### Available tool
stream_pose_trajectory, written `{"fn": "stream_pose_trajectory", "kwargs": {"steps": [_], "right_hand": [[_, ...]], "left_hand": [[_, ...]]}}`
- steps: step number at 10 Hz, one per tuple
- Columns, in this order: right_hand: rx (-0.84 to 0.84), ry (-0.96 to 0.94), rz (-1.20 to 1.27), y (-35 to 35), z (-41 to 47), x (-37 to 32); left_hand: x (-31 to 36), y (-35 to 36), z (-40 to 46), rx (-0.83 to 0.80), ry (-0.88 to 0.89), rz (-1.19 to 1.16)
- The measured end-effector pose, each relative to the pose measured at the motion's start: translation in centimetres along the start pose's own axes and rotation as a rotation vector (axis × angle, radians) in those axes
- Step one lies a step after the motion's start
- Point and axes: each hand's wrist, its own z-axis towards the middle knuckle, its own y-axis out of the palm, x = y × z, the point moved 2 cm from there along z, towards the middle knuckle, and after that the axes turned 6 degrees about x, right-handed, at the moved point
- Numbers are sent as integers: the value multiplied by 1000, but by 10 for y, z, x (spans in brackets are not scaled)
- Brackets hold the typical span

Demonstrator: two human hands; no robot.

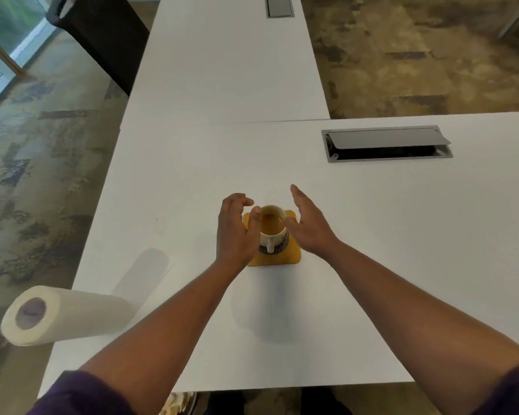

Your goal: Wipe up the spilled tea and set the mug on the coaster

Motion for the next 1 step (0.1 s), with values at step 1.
{"fn": "stream_pose_trajectory", "kwargs": {"steps": [1], "right_hand": [[186,-220,-102,-30,0,-51]], "left_hand": [[53,-22,41,12,290,223]]}}
